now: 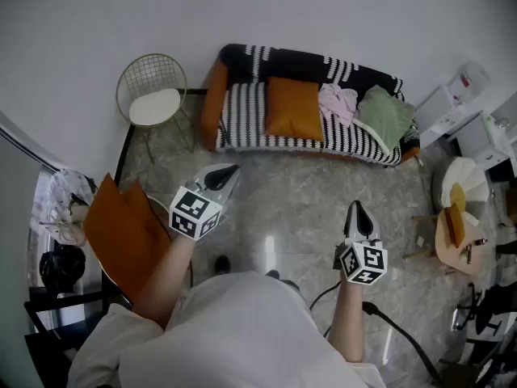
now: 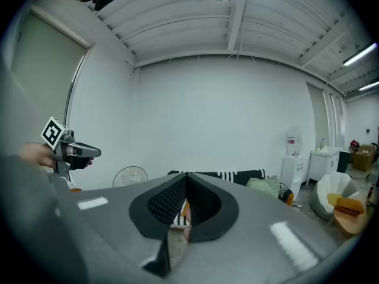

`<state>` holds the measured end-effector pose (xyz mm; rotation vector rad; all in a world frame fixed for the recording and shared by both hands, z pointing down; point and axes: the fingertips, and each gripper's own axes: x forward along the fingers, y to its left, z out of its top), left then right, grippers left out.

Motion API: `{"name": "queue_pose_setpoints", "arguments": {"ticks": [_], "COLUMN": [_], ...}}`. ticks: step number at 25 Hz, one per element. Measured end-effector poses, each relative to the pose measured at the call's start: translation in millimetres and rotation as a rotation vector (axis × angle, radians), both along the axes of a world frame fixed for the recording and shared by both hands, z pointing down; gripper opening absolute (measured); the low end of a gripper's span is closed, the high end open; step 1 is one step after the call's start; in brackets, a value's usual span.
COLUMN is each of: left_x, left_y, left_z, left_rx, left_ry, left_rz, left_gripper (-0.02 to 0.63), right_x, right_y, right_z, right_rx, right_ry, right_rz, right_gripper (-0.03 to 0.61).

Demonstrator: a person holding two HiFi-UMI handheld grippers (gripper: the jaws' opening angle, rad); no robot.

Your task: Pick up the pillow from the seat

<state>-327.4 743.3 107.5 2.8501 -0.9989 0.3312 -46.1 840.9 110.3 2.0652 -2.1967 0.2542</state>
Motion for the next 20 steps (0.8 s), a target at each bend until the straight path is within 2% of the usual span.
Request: {"name": "queue_pose_setpoints", "arguments": {"ticks": [11, 20], "left_x": [-9.8, -23.8], "left_y": [-2.3, 0.8], "left_z": [3.4, 7.3], "left_rx": [-0.002, -0.008], "left_ry": [0.007, 0.002], "left_rz": [0.009, 0.044], "left_gripper": [0.000, 0.000], "right_x": [-12.5, -35.9], "right_y": [1.7, 7.0], "right_z": [-4.4, -0.4], "right_rx": [0.000, -0.016], "right_ry": [0.022, 0.000], "right_rz": [0.005, 0.011], "right_gripper": [0.006, 0.006]}}
